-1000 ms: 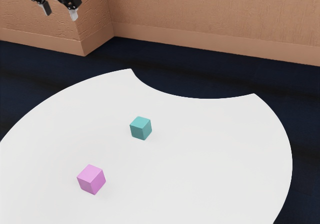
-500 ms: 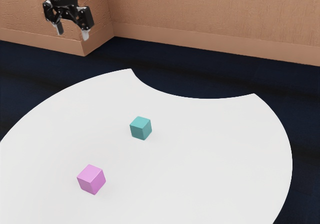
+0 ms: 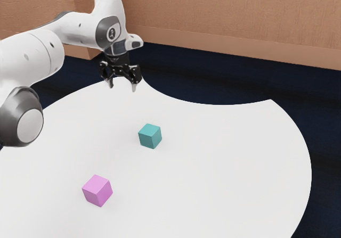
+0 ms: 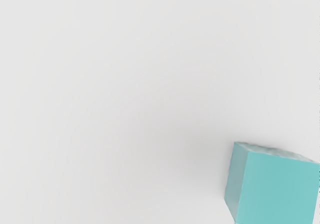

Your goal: Pick up the blue block with one arm, and put the blue block on the pink block with one arm

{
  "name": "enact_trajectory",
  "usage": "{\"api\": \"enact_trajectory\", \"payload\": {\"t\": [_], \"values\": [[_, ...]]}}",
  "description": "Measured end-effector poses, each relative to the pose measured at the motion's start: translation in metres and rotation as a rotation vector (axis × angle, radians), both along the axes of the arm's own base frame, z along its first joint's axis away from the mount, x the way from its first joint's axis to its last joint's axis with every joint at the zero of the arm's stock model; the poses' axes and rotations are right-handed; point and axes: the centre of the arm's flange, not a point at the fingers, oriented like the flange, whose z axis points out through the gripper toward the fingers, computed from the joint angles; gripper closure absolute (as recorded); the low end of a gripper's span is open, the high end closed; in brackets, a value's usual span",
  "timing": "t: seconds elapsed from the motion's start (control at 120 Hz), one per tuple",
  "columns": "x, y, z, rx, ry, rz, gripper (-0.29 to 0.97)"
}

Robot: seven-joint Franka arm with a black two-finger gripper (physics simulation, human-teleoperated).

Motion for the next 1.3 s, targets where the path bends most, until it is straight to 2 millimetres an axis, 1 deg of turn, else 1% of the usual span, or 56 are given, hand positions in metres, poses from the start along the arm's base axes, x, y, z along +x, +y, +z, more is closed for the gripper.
{"api": "enact_trajectory", "payload": {"t": [0.133, 0.183, 0.225, 0.258, 0.3, 0.392, 0.517, 0.8, 0.9, 1.058, 1.15, 1.233, 1.3], "values": [[0.012, -0.011, -0.031, -0.026, 0.006, -0.006, 0.00], [0.014, -0.015, -0.048, -0.039, 0.022, -0.009, 0.00], [0.012, -0.018, -0.065, -0.049, 0.042, -0.007, 0.00], [0.011, -0.019, -0.075, -0.056, 0.050, -0.006, 0.00], [0.010, -0.024, -0.083, -0.066, 0.054, -0.010, 0.00], [0.009, -0.037, -0.092, -0.085, 0.052, -0.021, 0.00], [0.002, -0.042, -0.117, -0.093, 0.074, -0.017, 0.00], [-0.002, -0.065, -0.142, -0.099, 0.071, -0.030, 0.00], [0.000, -0.068, -0.147, -0.099, 0.063, -0.027, 0.00], [0.005, -0.070, -0.162, -0.099, 0.063, -0.023, 0.00], [0.006, -0.076, -0.172, -0.102, 0.069, -0.027, 0.00], [0.008, -0.082, -0.177, -0.105, 0.069, -0.032, 0.00], [0.008, -0.084, -0.183, -0.105, 0.073, -0.031, 0.00]]}}
